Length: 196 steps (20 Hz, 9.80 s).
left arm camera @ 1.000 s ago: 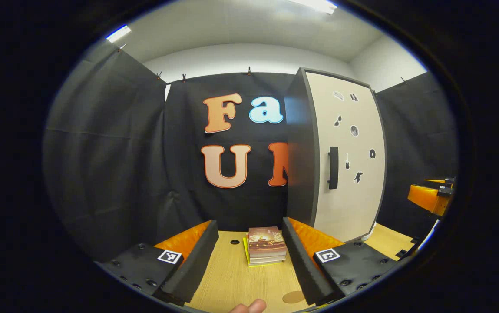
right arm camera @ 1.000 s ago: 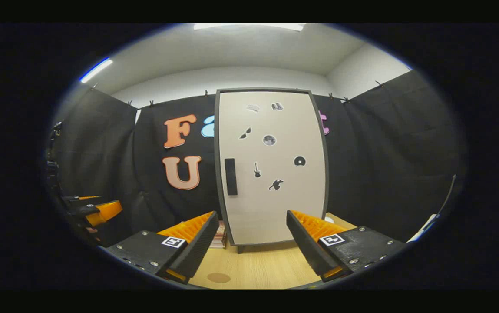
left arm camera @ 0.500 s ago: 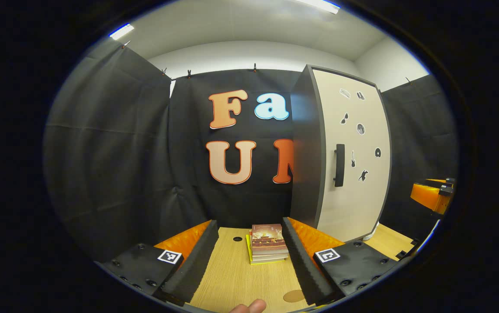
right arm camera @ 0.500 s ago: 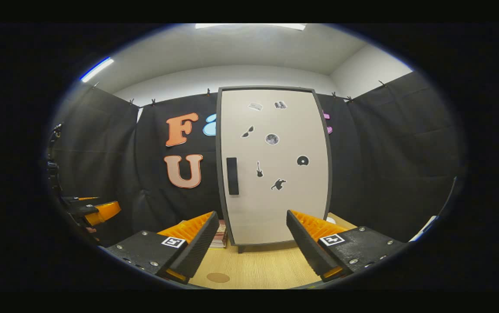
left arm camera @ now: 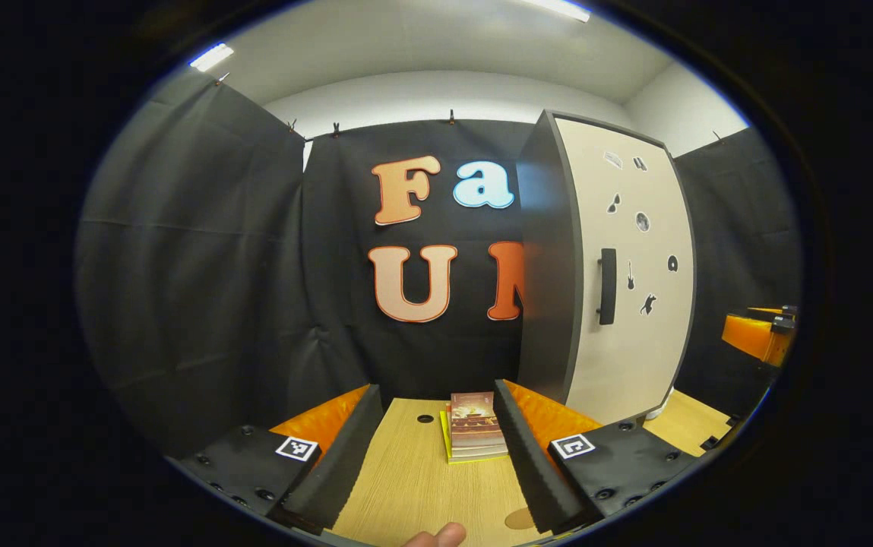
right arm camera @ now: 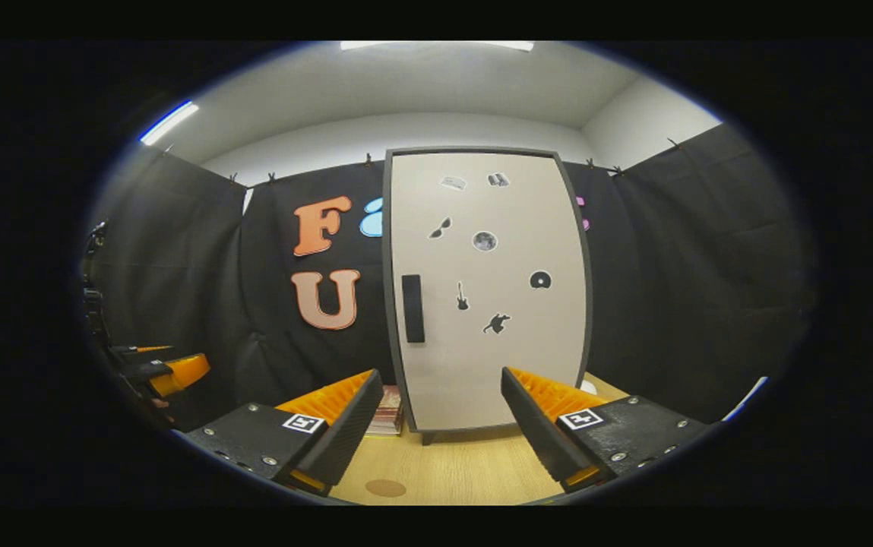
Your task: Open the cabinet door with the right hand, grasp the bottle in the cabinet with the left hand and place it on the coaster, then close the cabinet door with the right hand.
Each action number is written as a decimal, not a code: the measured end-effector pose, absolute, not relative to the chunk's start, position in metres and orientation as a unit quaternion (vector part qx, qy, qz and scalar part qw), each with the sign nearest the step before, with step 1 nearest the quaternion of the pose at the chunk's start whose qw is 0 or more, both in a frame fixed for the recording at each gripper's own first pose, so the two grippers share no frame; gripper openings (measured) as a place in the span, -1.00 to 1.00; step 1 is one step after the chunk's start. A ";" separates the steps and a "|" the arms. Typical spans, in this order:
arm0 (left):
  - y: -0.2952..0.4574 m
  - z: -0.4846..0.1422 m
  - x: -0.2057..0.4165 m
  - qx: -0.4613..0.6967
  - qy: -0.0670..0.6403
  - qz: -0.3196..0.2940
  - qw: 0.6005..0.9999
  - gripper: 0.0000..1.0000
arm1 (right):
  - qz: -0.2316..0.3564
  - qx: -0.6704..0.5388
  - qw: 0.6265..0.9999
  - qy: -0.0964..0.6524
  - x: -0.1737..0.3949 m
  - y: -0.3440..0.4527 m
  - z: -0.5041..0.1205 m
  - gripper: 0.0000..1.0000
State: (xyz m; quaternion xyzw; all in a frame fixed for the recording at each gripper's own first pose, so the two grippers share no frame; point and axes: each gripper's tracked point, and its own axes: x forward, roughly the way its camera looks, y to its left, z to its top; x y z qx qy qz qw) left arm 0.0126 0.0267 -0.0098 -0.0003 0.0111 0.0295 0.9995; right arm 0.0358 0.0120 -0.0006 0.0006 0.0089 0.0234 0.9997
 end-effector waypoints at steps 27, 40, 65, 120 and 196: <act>0.145 -0.071 0.089 -0.004 0.073 0.106 0.992 0.92 | 0.041 -0.010 0.999 0.008 0.307 0.070 0.016 0.79; 0.144 -0.076 0.092 -0.004 0.080 0.103 0.991 0.92 | 0.033 -0.015 0.999 0.009 0.292 0.067 0.009 -0.41; -0.048 -0.047 -0.038 0.037 0.081 0.032 0.996 0.94 | 0.040 0.041 0.998 0.006 0.066 -0.088 0.016 -0.51; -0.361 -0.028 0.224 0.024 0.024 -0.095 0.995 0.92 | 0.018 0.017 1.000 -0.016 -0.014 -0.198 0.053 0.08; -0.189 -0.389 0.079 0.033 0.240 0.070 0.968 0.72 | 0.077 0.036 0.956 0.279 -0.038 -0.139 -0.158 0.54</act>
